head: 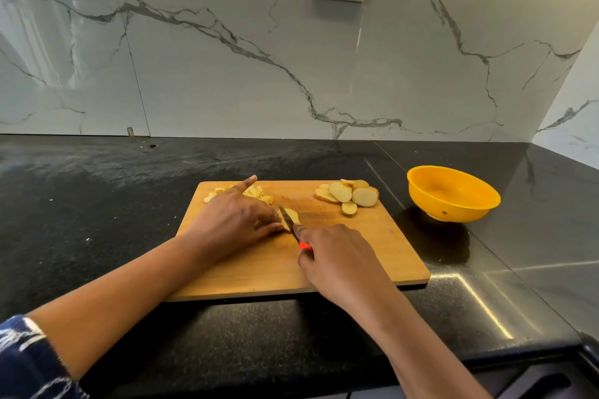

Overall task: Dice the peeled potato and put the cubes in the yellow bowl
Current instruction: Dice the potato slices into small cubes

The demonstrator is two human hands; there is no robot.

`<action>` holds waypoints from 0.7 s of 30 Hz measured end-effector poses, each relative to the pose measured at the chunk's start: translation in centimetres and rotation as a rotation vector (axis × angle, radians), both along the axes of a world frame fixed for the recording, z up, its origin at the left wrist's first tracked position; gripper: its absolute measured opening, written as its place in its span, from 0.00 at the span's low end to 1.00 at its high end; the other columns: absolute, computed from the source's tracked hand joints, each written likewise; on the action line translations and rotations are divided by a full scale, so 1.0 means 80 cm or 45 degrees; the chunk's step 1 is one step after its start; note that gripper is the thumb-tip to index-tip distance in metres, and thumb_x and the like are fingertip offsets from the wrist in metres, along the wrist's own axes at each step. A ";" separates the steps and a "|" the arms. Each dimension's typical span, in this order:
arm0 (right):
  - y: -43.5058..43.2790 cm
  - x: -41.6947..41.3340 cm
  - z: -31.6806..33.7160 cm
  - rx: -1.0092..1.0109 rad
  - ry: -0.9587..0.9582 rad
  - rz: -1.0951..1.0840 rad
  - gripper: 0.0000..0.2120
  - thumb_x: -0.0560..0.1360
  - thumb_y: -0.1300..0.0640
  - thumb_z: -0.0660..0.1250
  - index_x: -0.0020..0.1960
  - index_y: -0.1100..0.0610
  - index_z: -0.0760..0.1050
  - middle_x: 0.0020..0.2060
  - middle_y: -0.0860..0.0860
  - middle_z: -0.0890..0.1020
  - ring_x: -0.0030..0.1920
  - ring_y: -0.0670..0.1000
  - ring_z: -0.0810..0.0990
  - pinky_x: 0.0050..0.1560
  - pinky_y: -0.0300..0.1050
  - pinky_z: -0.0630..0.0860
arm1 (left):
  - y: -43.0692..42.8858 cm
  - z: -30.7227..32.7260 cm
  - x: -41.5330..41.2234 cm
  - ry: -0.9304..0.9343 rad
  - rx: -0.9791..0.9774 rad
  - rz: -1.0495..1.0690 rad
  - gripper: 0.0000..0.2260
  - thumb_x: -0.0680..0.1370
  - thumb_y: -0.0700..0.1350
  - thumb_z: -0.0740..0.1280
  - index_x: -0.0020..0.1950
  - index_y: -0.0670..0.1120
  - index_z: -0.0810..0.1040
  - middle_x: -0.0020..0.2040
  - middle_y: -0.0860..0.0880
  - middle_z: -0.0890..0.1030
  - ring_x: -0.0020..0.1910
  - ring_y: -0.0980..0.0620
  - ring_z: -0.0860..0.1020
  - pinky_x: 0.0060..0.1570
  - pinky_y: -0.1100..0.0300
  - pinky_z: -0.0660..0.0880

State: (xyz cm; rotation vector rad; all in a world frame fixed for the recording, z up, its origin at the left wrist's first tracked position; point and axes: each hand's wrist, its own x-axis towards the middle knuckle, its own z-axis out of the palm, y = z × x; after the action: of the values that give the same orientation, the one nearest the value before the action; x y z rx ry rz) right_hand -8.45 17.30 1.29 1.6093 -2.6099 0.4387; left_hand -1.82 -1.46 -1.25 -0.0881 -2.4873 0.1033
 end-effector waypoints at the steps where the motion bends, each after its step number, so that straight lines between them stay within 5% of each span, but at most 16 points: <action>1: -0.004 -0.001 0.001 0.026 -0.006 -0.004 0.20 0.81 0.53 0.58 0.72 0.49 0.67 0.54 0.50 0.79 0.53 0.51 0.76 0.48 0.45 0.73 | 0.001 0.000 0.000 0.001 -0.007 0.004 0.17 0.74 0.60 0.62 0.43 0.52 0.85 0.40 0.55 0.85 0.40 0.56 0.83 0.65 0.41 0.57; 5: -0.024 -0.008 0.009 0.149 -0.068 -0.015 0.16 0.80 0.54 0.61 0.67 0.52 0.73 0.47 0.49 0.77 0.47 0.49 0.75 0.42 0.42 0.69 | 0.007 0.004 0.002 0.042 -0.046 0.027 0.06 0.68 0.51 0.73 0.41 0.50 0.85 0.38 0.53 0.85 0.42 0.48 0.84 0.59 0.36 0.56; 12: 0.012 0.009 0.006 0.246 0.000 0.017 0.17 0.80 0.55 0.59 0.68 0.53 0.70 0.47 0.50 0.76 0.49 0.51 0.75 0.43 0.44 0.71 | 0.017 0.012 0.004 0.089 -0.119 0.005 0.05 0.66 0.51 0.71 0.38 0.51 0.84 0.34 0.55 0.84 0.37 0.46 0.84 0.53 0.41 0.61; 16: 0.056 0.025 0.017 0.288 0.003 0.092 0.18 0.81 0.52 0.58 0.70 0.50 0.68 0.52 0.50 0.78 0.51 0.52 0.75 0.45 0.44 0.69 | 0.015 0.014 0.006 0.020 -0.089 0.020 0.09 0.69 0.53 0.68 0.40 0.50 0.84 0.37 0.53 0.85 0.40 0.44 0.84 0.57 0.40 0.57; 19: 0.079 0.022 0.038 0.282 -0.045 0.109 0.19 0.80 0.50 0.59 0.71 0.45 0.66 0.47 0.46 0.77 0.48 0.47 0.74 0.44 0.42 0.70 | 0.010 0.009 0.004 -0.086 0.128 0.051 0.14 0.72 0.56 0.66 0.47 0.49 0.85 0.45 0.52 0.85 0.49 0.46 0.83 0.69 0.52 0.47; 21: 0.079 0.006 0.046 0.200 -0.082 0.028 0.20 0.80 0.50 0.60 0.71 0.43 0.66 0.45 0.44 0.77 0.45 0.44 0.75 0.42 0.39 0.71 | 0.001 0.006 0.002 -0.112 0.238 0.031 0.18 0.71 0.61 0.62 0.48 0.51 0.84 0.45 0.54 0.85 0.45 0.53 0.83 0.72 0.57 0.46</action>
State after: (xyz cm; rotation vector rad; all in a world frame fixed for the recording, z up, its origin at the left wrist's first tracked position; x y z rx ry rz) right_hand -7.93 23.65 4.98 1.6980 -2.7390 0.2973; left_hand -1.62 -1.36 -0.75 0.0162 -2.5728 -0.1252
